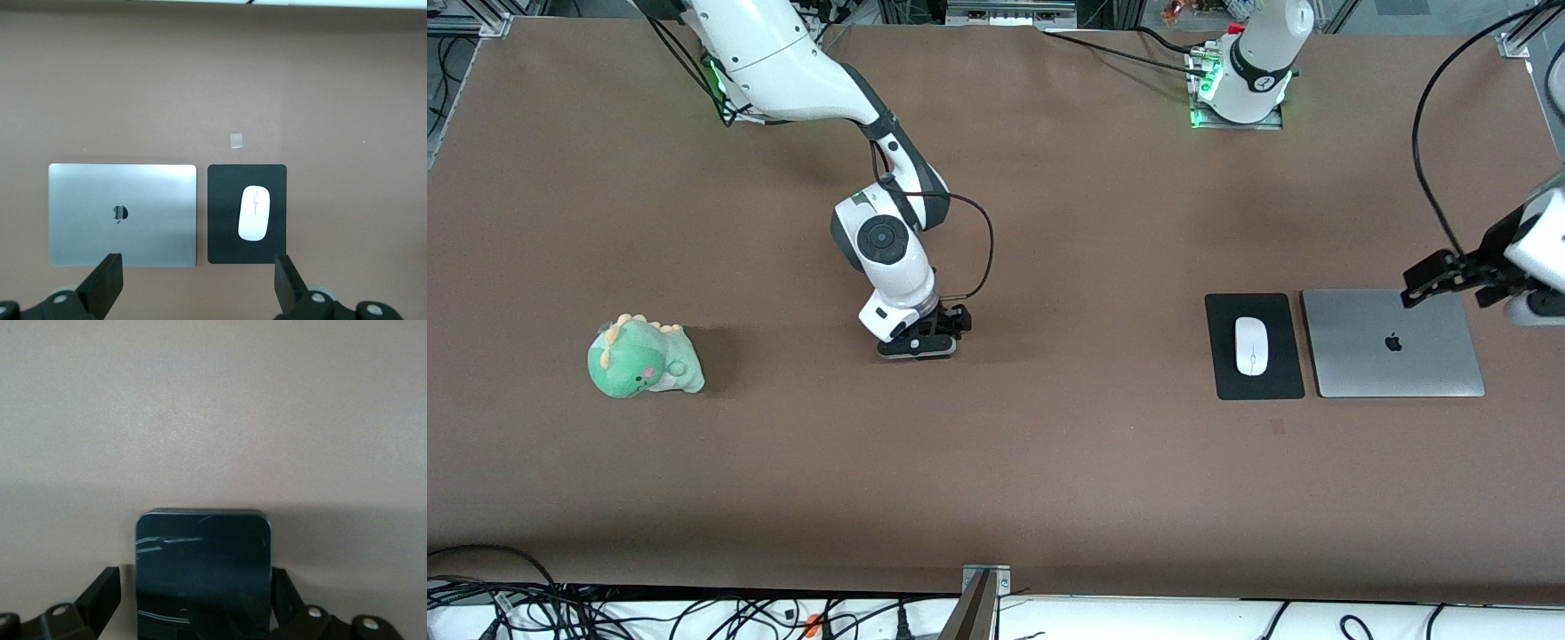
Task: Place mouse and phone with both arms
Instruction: 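Grasp the black phone with the right gripper while the left gripper withdraws, then carry the phone beside the green plush and lower it with the right gripper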
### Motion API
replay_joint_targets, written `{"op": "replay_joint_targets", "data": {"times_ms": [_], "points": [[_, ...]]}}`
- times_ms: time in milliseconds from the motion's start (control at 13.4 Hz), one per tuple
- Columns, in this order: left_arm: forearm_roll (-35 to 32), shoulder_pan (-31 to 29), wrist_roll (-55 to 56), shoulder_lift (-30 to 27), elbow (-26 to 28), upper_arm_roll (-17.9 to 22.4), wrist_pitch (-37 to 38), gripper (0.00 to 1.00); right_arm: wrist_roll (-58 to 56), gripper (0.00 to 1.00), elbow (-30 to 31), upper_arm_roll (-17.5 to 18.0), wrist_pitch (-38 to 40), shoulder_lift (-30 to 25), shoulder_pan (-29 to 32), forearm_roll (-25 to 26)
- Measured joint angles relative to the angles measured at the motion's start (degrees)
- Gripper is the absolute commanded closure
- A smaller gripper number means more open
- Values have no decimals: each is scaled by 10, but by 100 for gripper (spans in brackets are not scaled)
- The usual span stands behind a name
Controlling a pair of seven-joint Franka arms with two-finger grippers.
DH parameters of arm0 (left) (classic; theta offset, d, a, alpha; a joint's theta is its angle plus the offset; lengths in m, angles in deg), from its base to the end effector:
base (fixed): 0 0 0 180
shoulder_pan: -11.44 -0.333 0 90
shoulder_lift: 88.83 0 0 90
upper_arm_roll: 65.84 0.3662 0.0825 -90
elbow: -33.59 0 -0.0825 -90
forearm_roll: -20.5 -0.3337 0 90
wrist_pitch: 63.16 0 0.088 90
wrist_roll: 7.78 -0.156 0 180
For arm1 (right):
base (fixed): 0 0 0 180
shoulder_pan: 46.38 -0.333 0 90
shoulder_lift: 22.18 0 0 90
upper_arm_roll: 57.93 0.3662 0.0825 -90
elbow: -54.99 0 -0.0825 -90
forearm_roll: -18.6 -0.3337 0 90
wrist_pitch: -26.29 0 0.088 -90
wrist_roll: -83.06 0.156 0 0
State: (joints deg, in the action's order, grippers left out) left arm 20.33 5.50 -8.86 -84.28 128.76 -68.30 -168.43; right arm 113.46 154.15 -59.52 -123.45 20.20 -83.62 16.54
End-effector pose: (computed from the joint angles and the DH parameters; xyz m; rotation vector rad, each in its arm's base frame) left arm 0.5557 0.0351 0.5698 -3.1339 -0.0651 -0.1520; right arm 0.5586 0.4038 0.1962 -3.0543 -0.1077 -0.1824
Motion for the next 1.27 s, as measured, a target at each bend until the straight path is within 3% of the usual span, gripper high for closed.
{"op": "replay_joint_targets", "data": {"times_ms": [149, 298, 447, 670, 893, 1265], "points": [[2, 0, 1, -5, 1, -3, 0, 0, 0, 26, 0, -1, -1, 0, -1, 0], [3, 0, 2, -5, 0, -6, -3, 0, 0, 54, 0, -3, 3, -5, -1, 1], [3, 0, 3, -5, -10, -8, -3, 0, -1, 73, 0, -4, 2, -3, -3, 1], [3, 1, 4, -5, -22, -12, -3, 0, -5, 79, -8, -6, 28, -3, -3, 1], [3, 0, 4, 0, -21, -12, 4, 0, -35, 89, -50, -18, 130, -6, 8, 1], [3, -2, 4, 2, -23, -10, 5, 0, -173, 92, -85, -23, 236, -41, 96, 0]]}}
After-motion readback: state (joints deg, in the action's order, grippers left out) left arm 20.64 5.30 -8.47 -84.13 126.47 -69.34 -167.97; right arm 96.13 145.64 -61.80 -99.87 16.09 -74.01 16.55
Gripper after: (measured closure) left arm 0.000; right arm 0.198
